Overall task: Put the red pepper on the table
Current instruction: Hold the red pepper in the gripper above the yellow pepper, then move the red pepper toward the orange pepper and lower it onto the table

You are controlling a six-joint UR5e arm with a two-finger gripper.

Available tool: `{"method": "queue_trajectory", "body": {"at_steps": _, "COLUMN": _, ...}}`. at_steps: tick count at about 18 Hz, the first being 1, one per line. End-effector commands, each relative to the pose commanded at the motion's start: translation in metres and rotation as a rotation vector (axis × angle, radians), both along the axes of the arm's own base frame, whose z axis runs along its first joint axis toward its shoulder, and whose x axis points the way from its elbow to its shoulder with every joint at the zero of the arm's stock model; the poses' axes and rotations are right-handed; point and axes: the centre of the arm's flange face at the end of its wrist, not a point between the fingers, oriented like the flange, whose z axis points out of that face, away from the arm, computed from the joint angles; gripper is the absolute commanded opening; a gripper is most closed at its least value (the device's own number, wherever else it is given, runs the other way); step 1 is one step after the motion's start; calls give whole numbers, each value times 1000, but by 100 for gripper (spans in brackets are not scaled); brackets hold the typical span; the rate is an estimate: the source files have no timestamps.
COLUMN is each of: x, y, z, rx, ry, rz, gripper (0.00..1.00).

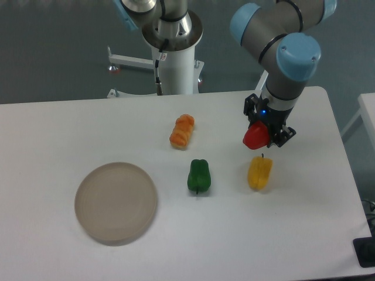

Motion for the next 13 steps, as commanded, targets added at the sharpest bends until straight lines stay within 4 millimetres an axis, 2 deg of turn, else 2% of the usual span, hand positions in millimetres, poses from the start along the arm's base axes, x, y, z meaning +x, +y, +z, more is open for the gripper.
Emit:
{"method": "queue_trajectory", "body": {"at_steps": 1, "x": -1, "y": -18, "z": -5, "rx": -4, "ry": -15, "rz": -13, "gripper": 38}}
{"method": "queue_trajectory", "body": {"at_steps": 4, "x": 3, "y": -52, "z": -18, "rx": 2, "ry": -28, "rz": -46, "gripper": 38}}
{"method": "queue_trajectory", "body": {"at_steps": 6, "x": 14, "y": -62, "z": -33, "rx": 3, "ry": -27, "rz": -51, "gripper": 38}}
{"method": "queue_trajectory", "body": {"at_steps": 9, "x": 37, "y": -66, "z": -61, "rx": 6, "ry": -24, "rz": -56, "gripper": 39}}
{"method": "queue_trajectory", "body": {"at_steps": 13, "x": 47, "y": -75, "z": -86, "rx": 1, "ry": -35, "rz": -63, "gripper": 39}}
